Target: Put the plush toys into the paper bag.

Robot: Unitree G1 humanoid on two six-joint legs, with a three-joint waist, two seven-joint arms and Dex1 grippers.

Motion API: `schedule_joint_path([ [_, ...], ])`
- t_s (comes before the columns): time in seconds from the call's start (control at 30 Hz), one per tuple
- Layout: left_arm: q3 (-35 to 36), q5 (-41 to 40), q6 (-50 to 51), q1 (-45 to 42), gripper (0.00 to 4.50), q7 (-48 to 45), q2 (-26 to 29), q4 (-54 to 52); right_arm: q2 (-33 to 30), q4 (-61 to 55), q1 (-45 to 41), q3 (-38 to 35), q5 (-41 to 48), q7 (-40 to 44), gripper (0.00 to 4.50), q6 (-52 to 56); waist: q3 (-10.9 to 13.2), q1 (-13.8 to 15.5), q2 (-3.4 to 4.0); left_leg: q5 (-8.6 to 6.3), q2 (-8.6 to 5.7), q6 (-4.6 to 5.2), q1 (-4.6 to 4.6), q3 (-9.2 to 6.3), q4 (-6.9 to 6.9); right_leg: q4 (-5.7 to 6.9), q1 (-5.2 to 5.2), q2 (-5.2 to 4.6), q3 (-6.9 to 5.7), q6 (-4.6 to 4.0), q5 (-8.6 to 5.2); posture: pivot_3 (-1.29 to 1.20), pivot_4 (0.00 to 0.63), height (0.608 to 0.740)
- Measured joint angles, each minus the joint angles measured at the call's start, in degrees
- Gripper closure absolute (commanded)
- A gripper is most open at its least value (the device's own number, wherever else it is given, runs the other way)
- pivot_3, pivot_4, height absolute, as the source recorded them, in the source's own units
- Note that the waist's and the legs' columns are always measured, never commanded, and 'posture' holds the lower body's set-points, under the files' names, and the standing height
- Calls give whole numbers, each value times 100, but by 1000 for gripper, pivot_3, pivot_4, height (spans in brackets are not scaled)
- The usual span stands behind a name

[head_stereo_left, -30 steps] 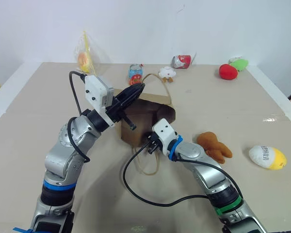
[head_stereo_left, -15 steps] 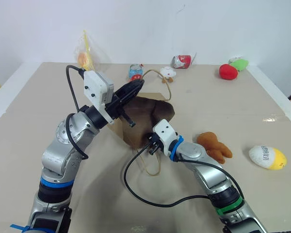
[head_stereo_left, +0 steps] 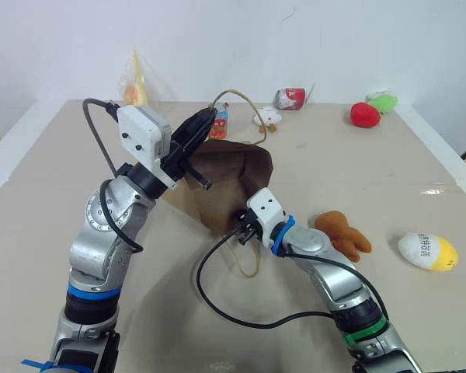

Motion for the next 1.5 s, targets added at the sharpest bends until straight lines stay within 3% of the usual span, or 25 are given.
schedule_joint_path([
  [0.43,-279,372,-115,343,4500,-160,44,85,-314,490,-1107,-350,-88,389,4432,-572,0,3,0,2,0,3,1,0,-6,-2,0,2,-1,-4,3,0,150,740],
  [0.57,-309,468,-121,344,4500,-202,46,226,-513,711,-1102,-350,-129,646,4432,-761,0,1,0,1,-1,5,-5,6,-8,-9,-4,-1,4,-3,3,0,150,740],
  [0.63,-366,515,-121,346,4500,-212,42,227,-548,653,-1056,-378,-72,767,3522,-717,0,2,0,1,-1,5,-5,4,-8,-9,-5,-1,3,-3,3,0,150,740],
  [0.67,-381,540,-122,347,4500,-219,41,226,-562,574,-1016,-418,-3,805,3396,-646,0,3,0,1,-1,5,-5,4,-8,-9,-5,-1,2,-3,3,0,150,740],
  [0.7,-393,553,-122,356,4500,-225,43,226,-578,507,-978,-451,47,839,2882,-601,0,5,0,1,-1,5,-5,3,-9,-8,-5,-1,2,-3,3,0,150,740],
  [0.77,-413,584,-122,386,4500,-243,47,233,-616,312,-935,-576,254,961,2301,-407,1,5,1,1,0,5,-6,3,-8,-8,-6,-1,1,-3,4,0,150,740],
  [0.8,-472,611,-122,489,4500,-295,64,237,-842,-399,-901,-1000,921,1333,1500,98,1,5,2,1,0,5,-6,3,-8,-8,-6,-2,1,-2,4,0,150,740],
  [0.9,-481,610,-117,521,4500,-361,100,261,-1067,-978,-895,-1382,1440,1611,591,438,0,5,0,1,0,5,-5,-1,-9,-9,-4,-1,-2,-2,4,0,150,740],
  [0.93,-511,596,-108,521,4500,-386,98,262,-1237,-1236,-828,-1626,1830,1762,57,741,3,7,5,1,0,5,-6,-1,-9,-9,-5,-3,-4,-2,4,0,150,740],
  [1.07,-588,472,7,628,4500,-578,125,258,-2029,-1873,-530,-2813,3067,2252,57,1758,3,22,4,1,-1,5,-6,-4,-8,-12,-2,-4,-7,-3,3,0,150,740],
  [1.13,-633,355,51,725,4500,-662,143,201,-2567,-1878,-118,-3159,3119,2459,57,1887,3,50,4,0,-6,6,-4,-8,-9,-16,4,-9,-12,-4,0,0,150,740],
  [1.17,-660,280,129,779,4500,-771,167,189,-3184,-1757,543,-3396,2786,2651,57,1645,3,48,4,0,-8,6,-6,-3,-9,-18,1,-10,-9,-4,0,0,150,740],
  [1.2,-658,240,146,786,4500,-801,179,178,-3394,-1648,825,-3400,2587,2703,57,1489,3,48,4,-1,-10,7,-4,-4,-10,-18,3,-10,-8,-3,-1,0,150,740],
  [1.3,-665,182,174,780,4500,-873,190,154,-3558,-1221,1613,-3416,1908,2733,57,685,3,3,4,0,-4,8,10,-4,-11,-14,6,3,-2,0,1,0,150,740],
  [1.5,-665,185,175,767,4500,-855,165,153,-3492,-395,1977,-3040,1160,2402,57,-197,3,3,4,5,-2,13,16,-3,-11,-10,9,5,-1,1,3,0,150,740],
])
